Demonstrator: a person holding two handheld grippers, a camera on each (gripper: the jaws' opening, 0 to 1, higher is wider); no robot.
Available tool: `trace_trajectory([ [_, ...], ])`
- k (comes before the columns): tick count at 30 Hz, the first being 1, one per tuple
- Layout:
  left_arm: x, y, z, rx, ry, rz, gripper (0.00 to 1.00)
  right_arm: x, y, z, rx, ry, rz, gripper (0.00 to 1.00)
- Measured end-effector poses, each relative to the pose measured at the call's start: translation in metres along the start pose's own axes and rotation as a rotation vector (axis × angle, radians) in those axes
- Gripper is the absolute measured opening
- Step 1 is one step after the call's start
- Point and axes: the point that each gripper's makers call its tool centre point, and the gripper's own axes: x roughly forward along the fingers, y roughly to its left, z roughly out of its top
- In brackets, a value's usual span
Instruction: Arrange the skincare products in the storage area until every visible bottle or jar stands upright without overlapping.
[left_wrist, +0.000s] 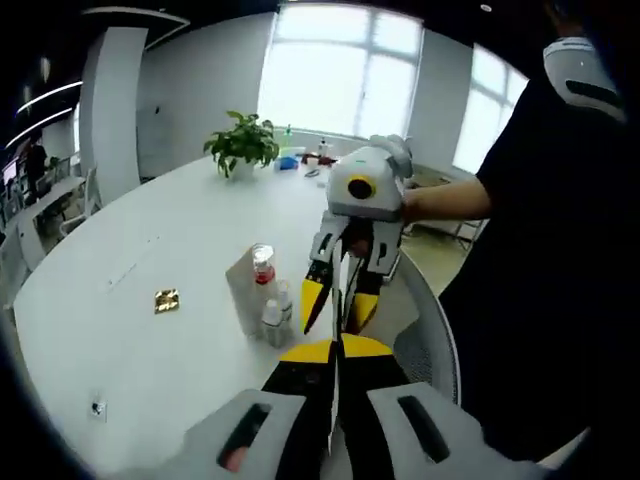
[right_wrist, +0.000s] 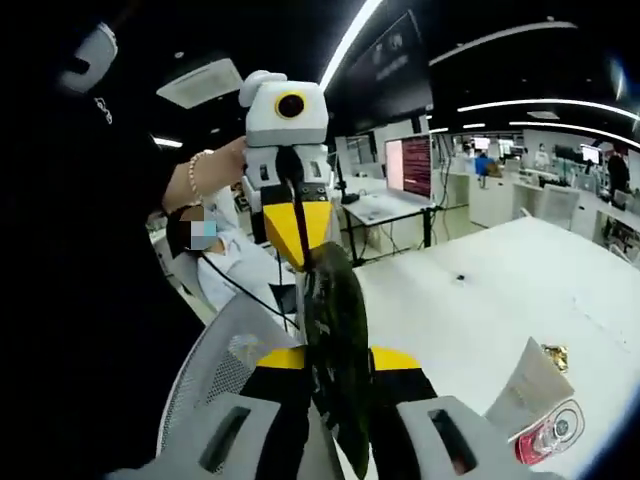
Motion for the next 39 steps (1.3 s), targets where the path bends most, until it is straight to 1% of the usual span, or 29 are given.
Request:
trace_trajectory([
  [1, 0.001, -0.001, 0.001, 0.004, -0.001, -0.003, 0.02, -0.001, 0.002, 0.001, 0.004, -0.01, 0.013, 0.04],
  [2, 0.001, -0.001, 0.001, 0.004, 0.001, -0.007, 0.02, -0.001, 0.002, 0.001, 0.009, -0.014, 0.006, 0.0],
  [3, 0.0, -0.001, 0.002, 0.006, -0.009, -0.013, 0.03, -0.005, 0.01, 0.0, 0.061, -0.021, 0.042, 0.0],
  [4, 0.0, 0.0, 0.003, -0.002, -0.016, -0.015, 0.03, -0.007, 0.006, 0.001, 0.033, -0.028, 0.033, 0.0],
  [5, 0.0, 0.001, 0.004, -0.008, -0.021, -0.015, 0.03, -0.008, 0.004, 0.001, 0.047, -0.038, 0.024, 0.0],
  [6, 0.0, 0.005, 0.005, -0.008, -0.036, 0.008, 0.04, -0.009, 0.002, 0.003, 0.074, -0.056, 0.008, 0.0],
  [7, -0.001, 0.014, 0.006, -0.007, -0.054, 0.059, 0.05, -0.011, -0.002, 0.007, 0.104, -0.105, -0.009, 0.0],
  [8, -0.002, 0.022, 0.003, -0.028, -0.055, 0.099, 0.07, -0.012, -0.005, 0.01, 0.133, -0.134, -0.02, 0.0],
  [9, -0.002, 0.023, 0.002, -0.063, -0.056, 0.111, 0.1, -0.014, -0.008, 0.011, 0.17, -0.157, -0.03, 0.0],
  [10, -0.003, 0.027, 0.0, -0.102, -0.071, 0.127, 0.14, -0.017, -0.012, 0.015, 0.221, -0.201, -0.041, 0.0],
  [12, -0.006, 0.032, 0.003, -0.118, -0.119, 0.16, 0.26, -0.022, -0.02, 0.02, 0.269, -0.274, -0.062, 0.0],
  [13, -0.01, 0.036, 0.005, -0.121, -0.156, 0.176, 0.3, -0.024, -0.022, 0.022, 0.288, -0.297, -0.067, 0.0],
  [14, -0.012, 0.037, 0.005, -0.143, -0.167, 0.179, 0.32, -0.025, -0.023, 0.024, 0.309, -0.316, -0.073, 0.0],
  [15, -0.016, 0.042, 0.002, -0.176, -0.178, 0.207, 0.34, -0.027, -0.026, 0.027, 0.34, -0.353, -0.084, 0.0],
  [18, -0.022, 0.052, -0.002, -0.215, -0.217, 0.265, 0.38, -0.031, -0.03, 0.035, 0.399, -0.434, -0.103, 0.0],
  [20, -0.026, 0.056, -0.004, -0.257, -0.253, 0.272, 0.41, -0.035, -0.031, 0.041, 0.434, -0.488, -0.103, 0.0],
  [21, -0.026, 0.056, -0.007, -0.265, -0.254, 0.272, 0.42, -0.038, -0.034, 0.048, 0.458, -0.537, -0.103, 0.0],
  [22, -0.026, 0.056, -0.01, -0.282, -0.255, 0.279, 0.43, -0.04, -0.034, 0.05, 0.467, -0.556, -0.104, 0.0],
  [23, -0.029, 0.061, -0.015, -0.294, -0.264, 0.291, 0.44, -0.044, -0.035, 0.057, 0.49, -0.606, -0.097, 0.0],
  [24, -0.029, 0.062, -0.017, -0.305, -0.269, 0.293, 0.45, -0.047, -0.036, 0.061, 0.509, -0.636, -0.092, 0.0],
  [25, -0.026, 0.061, -0.02, -0.339, -0.286, 0.291, 0.46, -0.051, -0.037, 0.068, 0.532, -0.682, -0.086, 0.0],
  [26, -0.024, 0.06, -0.019, -0.368, -0.309, 0.283, 0.46, -0.054, -0.037, 0.073, 0.539, -0.711, -0.082, 0.0],
  [28, -0.018, 0.052, -0.012, -0.412, -0.378, 0.247, 0.46, -0.059, -0.037, 0.082, 0.564, -0.774, -0.076, 0.0],
  [30, -0.012, 0.042, -0.002, -0.428, -0.438, 0.209, 0.45, -0.063, -0.038, 0.091, 0.576, -0.835, -0.075, 0.0],
  [32, -0.012, 0.041, 0.003, -0.436, -0.478, 0.191, 0.4, -0.064, -0.038, 0.096, 0.588, -0.876, -0.082, 0.0],
  [34, -0.009, 0.035, 0.013, -0.453, -0.526, 0.18, 0.37, -0.064, -0.037, 0.099, 0.599, -0.931, -0.087, 0.0],
  [35, -0.01, 0.038, 0.014, -0.456, -0.542, 0.185, 0.35, -0.062, -0.036, 0.1, 0.608, -0.943, -0.083, 0.0],
  [37, -0.011, 0.039, 0.022, -0.461, -0.588, 0.198, 0.31, -0.06, -0.035, 0.099, 0.622, -0.975, -0.087, 0.0],
  [39, -0.013, 0.038, 0.032, -0.49, -0.655, 0.204, 0.25, -0.06, -0.035, 0.097, 0.641, -1.009, -0.102, 0.0],
])
